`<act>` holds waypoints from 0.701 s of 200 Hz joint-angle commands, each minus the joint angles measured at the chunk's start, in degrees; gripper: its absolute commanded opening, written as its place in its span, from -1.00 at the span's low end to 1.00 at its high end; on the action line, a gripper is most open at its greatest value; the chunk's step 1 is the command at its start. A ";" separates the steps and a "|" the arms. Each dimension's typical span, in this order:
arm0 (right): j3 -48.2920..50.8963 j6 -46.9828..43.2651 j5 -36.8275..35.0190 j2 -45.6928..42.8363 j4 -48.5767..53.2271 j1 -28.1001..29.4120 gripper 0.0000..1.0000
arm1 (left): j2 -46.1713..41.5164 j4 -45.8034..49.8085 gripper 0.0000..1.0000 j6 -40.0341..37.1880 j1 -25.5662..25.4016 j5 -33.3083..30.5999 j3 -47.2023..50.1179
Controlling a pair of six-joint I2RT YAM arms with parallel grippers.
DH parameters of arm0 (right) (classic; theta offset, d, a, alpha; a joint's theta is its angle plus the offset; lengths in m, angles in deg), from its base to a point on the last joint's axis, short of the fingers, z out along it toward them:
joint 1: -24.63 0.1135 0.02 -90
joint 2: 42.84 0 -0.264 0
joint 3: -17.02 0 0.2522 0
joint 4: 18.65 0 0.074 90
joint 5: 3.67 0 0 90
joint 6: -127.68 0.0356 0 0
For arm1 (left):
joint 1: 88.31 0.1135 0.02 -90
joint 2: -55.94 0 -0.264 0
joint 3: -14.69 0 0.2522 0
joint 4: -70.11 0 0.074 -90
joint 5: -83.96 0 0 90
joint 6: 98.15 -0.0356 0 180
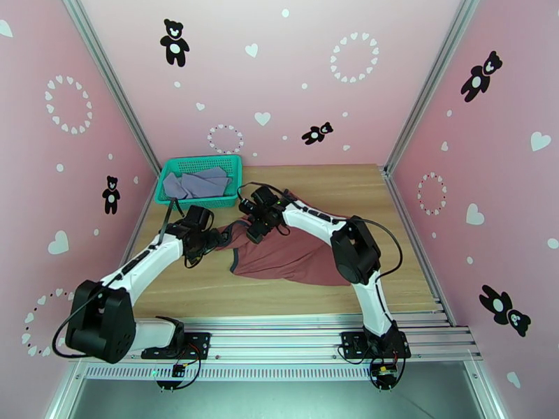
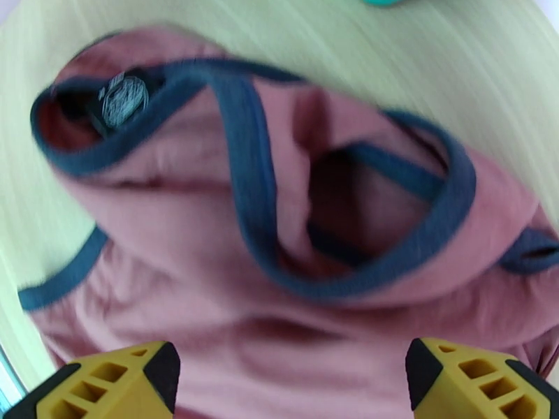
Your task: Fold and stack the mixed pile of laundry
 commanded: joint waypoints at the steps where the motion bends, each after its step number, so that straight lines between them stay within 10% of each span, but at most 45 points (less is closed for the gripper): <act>1: -4.47 3.12 -3.00 3.48 -1.06 0.44 0.78 | 2.95 -7.57 0.68 1.78 0.37 0.43 0.97; 84: -11.25 5.26 -6.23 9.67 4.47 0.49 0.48 | 14.89 -11.10 0.00 0.57 0.40 -0.13 -1.75; 117: -12.51 5.59 -8.53 10.70 5.72 0.44 -0.63 | 16.05 -11.07 -1.00 -0.21 0.37 -0.25 -3.47; 126: -13.16 5.52 -9.34 10.56 6.50 0.44 -0.99 | 15.85 -10.77 -1.00 -0.54 0.38 -0.17 -4.23; 140: -14.42 4.95 -10.37 9.43 8.20 0.44 -1.00 | 14.30 -9.84 -1.00 -1.69 0.37 -0.08 -5.83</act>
